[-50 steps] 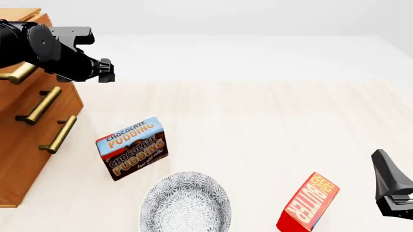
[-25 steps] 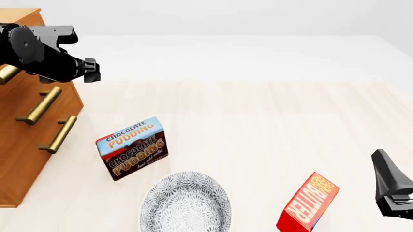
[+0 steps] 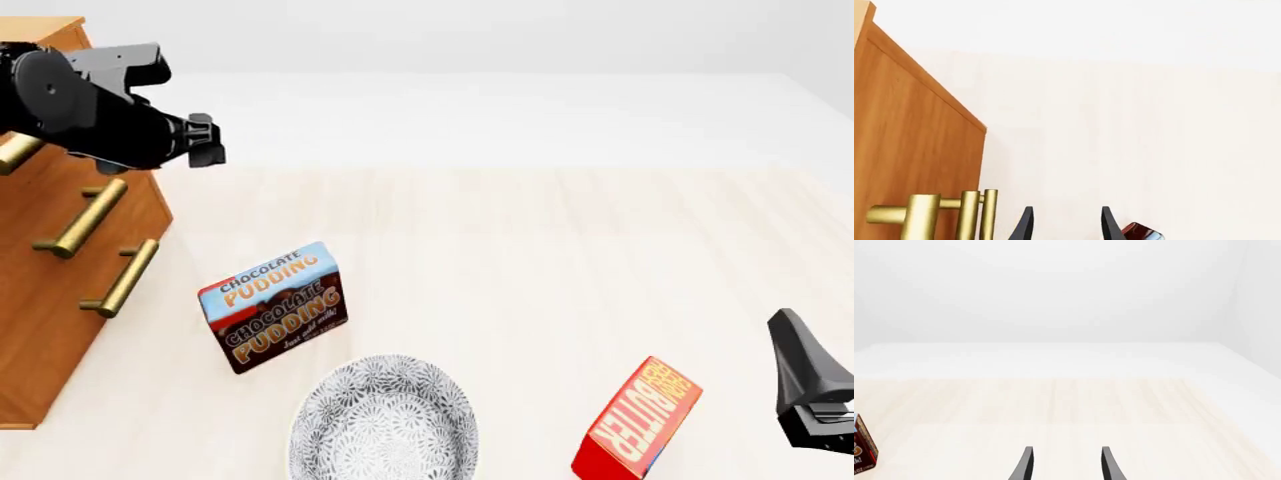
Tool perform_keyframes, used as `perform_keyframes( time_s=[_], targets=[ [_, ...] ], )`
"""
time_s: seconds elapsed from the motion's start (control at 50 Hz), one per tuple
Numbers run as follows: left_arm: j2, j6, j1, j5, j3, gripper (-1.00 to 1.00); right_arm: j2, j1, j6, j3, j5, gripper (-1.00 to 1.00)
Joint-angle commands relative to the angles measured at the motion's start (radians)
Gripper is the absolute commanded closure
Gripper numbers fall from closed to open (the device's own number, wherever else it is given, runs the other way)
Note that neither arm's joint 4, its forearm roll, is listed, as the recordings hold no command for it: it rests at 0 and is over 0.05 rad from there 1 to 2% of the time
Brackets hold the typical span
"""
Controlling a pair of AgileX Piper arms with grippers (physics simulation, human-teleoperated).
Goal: Put the butter at the front in the top drawer of the cabinet and close it.
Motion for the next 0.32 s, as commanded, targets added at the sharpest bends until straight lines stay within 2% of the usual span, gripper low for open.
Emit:
perform_keyframes(
  time_s=[0.02, 0.16, 0.32],
  targets=[
    [-0.097, -0.015, -0.047, 0.041, 0.026, -1.0, -0.017, 0.0, -0.001, 0.0, 0.016, -1.0],
    [-0.205, -0.019, -0.048, 0.036, 0.092, -1.0, -0.017, 0.0, -0.001, 0.0, 0.016, -1.0],
    [-0.319, -0.001, -0.098, 0.032, 0.153, -1.0, -0.017, 0.0, -0.001, 0.0, 0.016, -1.0]
  ],
)
